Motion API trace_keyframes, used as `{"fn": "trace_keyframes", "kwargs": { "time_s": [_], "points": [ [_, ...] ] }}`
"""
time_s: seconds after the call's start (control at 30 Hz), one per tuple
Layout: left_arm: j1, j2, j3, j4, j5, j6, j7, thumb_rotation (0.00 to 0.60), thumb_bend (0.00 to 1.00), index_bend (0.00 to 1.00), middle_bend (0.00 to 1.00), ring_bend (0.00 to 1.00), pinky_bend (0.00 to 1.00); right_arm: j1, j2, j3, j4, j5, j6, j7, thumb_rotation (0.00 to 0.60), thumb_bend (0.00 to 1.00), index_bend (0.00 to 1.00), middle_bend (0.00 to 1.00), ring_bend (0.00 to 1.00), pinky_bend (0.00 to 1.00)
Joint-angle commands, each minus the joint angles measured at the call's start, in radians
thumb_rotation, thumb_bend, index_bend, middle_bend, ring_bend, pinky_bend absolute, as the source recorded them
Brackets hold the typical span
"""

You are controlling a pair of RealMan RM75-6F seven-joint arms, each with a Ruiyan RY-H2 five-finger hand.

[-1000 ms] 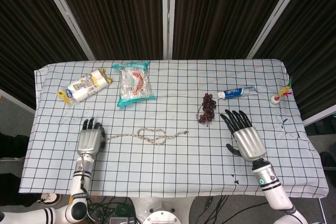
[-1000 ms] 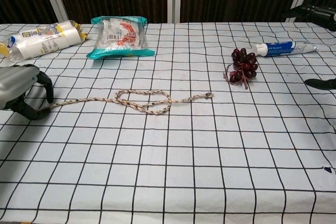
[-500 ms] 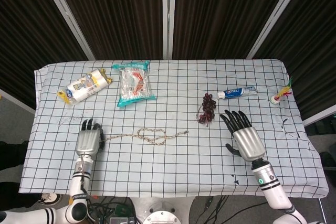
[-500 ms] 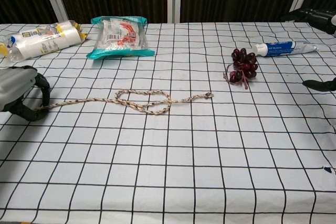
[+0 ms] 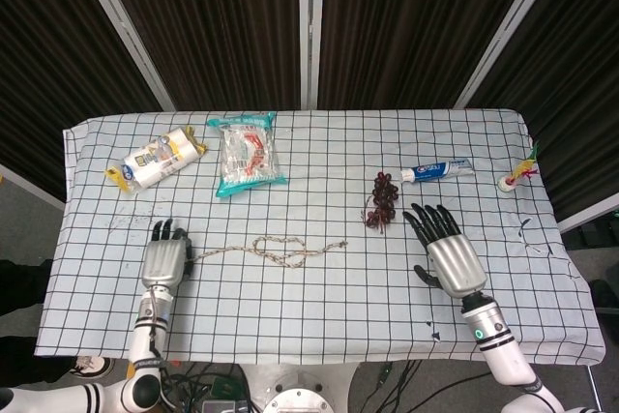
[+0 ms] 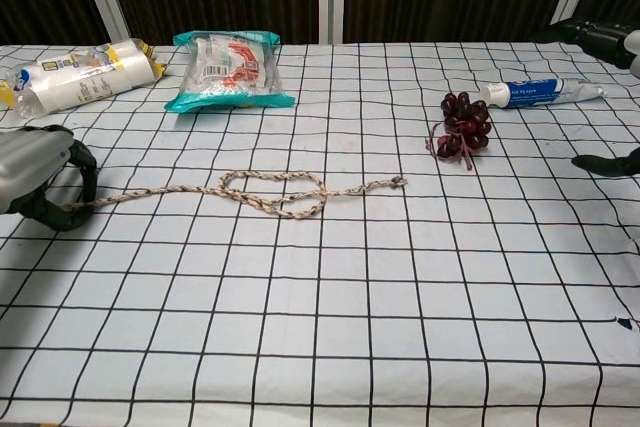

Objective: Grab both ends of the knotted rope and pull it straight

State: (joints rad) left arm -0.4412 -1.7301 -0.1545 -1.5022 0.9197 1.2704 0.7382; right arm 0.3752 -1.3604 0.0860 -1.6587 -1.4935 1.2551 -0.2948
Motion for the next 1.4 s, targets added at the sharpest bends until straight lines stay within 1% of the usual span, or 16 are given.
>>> {"fn": "trace_keyframes", "kwargs": {
  "time_s": [0.03,0.23,0.37,0.5,0.63,0.9,1.13,1.4],
  "points": [
    [-0.002,0.002,-0.001,-0.004,-0.002,0.001,0.001,0.600,0.37,0.57,0.25,0.00,0.06,0.001,-0.001,-0.001,-0.001,0.000,0.000,-0.002,0.600,0.18,0.00,0.00,0.00,0.00],
    [-0.006,0.004,-0.001,-0.010,0.001,0.005,-0.005,0.600,0.37,0.58,0.26,0.00,0.06,0.007,-0.006,-0.003,0.000,0.002,-0.009,-0.014,0.600,0.18,0.00,0.00,0.00,0.00],
    [-0.009,0.005,0.000,-0.015,0.008,0.008,-0.010,0.600,0.37,0.58,0.26,0.00,0.06,0.025,-0.011,-0.007,0.003,0.005,-0.040,-0.035,0.600,0.18,0.00,0.00,0.00,0.00],
    [-0.012,0.004,0.000,-0.017,0.008,0.008,-0.010,0.600,0.37,0.58,0.26,0.00,0.06,0.072,-0.025,0.002,0.013,0.021,-0.113,-0.059,0.600,0.18,0.11,0.00,0.00,0.00],
    [-0.015,0.005,-0.001,-0.022,0.009,0.011,-0.012,0.600,0.37,0.58,0.26,0.00,0.06,0.136,-0.053,0.024,0.028,0.063,-0.212,-0.079,0.600,0.18,0.13,0.00,0.00,0.00],
    [-0.020,0.009,0.001,-0.036,0.008,0.016,-0.004,0.600,0.37,0.58,0.26,0.00,0.06,0.244,-0.145,0.065,0.091,0.158,-0.346,-0.116,0.600,0.18,0.20,0.00,0.00,0.00],
    [-0.019,0.010,0.010,-0.038,0.005,0.017,-0.001,0.600,0.37,0.58,0.26,0.00,0.06,0.320,-0.220,0.093,0.176,0.234,-0.419,-0.134,0.600,0.18,0.29,0.00,0.00,0.00],
    [-0.019,0.011,0.015,-0.037,0.008,0.019,-0.005,0.600,0.37,0.58,0.26,0.00,0.06,0.365,-0.286,0.092,0.263,0.260,-0.439,-0.117,0.600,0.19,0.36,0.00,0.00,0.00]
  ]
}}
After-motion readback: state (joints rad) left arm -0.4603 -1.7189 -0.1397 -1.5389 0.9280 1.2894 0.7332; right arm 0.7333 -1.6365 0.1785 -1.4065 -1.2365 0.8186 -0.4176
